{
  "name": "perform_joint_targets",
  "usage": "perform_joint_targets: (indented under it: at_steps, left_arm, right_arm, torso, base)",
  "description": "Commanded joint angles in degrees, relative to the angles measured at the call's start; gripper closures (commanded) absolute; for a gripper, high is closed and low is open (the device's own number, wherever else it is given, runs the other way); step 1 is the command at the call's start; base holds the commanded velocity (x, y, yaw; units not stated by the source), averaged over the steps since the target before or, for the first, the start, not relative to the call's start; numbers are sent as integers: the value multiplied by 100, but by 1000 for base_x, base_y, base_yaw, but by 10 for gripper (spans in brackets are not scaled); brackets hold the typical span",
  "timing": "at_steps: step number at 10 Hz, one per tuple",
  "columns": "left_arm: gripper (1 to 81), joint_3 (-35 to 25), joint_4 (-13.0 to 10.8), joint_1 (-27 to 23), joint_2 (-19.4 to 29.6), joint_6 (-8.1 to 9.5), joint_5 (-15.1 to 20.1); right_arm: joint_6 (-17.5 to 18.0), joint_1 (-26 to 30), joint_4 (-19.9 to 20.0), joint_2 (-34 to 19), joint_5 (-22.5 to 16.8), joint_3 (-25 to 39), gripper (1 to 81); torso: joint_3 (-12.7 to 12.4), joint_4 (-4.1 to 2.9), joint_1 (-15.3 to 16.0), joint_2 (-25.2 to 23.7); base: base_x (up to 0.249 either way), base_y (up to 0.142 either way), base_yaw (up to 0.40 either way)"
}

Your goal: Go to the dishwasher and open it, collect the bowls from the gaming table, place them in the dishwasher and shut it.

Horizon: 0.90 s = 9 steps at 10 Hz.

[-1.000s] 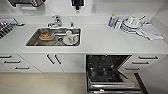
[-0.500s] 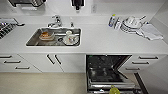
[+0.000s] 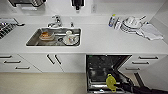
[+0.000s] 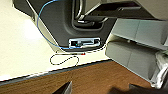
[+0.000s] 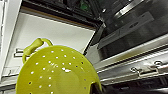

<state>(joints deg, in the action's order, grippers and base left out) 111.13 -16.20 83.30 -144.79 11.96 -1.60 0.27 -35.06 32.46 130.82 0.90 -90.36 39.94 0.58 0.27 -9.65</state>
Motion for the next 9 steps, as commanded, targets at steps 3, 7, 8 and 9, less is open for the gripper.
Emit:
perform_joint_targets:
  at_steps: [3, 7, 8, 9]
  left_arm:
    - [10, 1192, -173, 947, -1079, -185, -25]
    - [10, 1928, -339, 1211, -1868, -405, -7]
    - [10, 2053, -349, 1211, -1976, -405, 10]
    - [10, 2209, -288, 1211, -2106, -379, 19]
  right_arm:
    - [17, 1303, 875, 701, -354, -1315, 811]
    - [148, 1751, 1016, 1072, -626, -1871, 811]
    - [228, 1760, 1043, 1028, -635, -1888, 10]
    - [290, 1804, 1034, 924, -677, -1871, 10]
  torso:
    - [0, 0, 0, 0]
    - [0, 0, 0, 0]
    - [0, 0, 0, 0]
    - [0, 0, 0, 0]
  base:
    - [0, 0, 0]
    - [0, 0, 0]
    - [0, 0, 0]
    - [0, 0, 0]
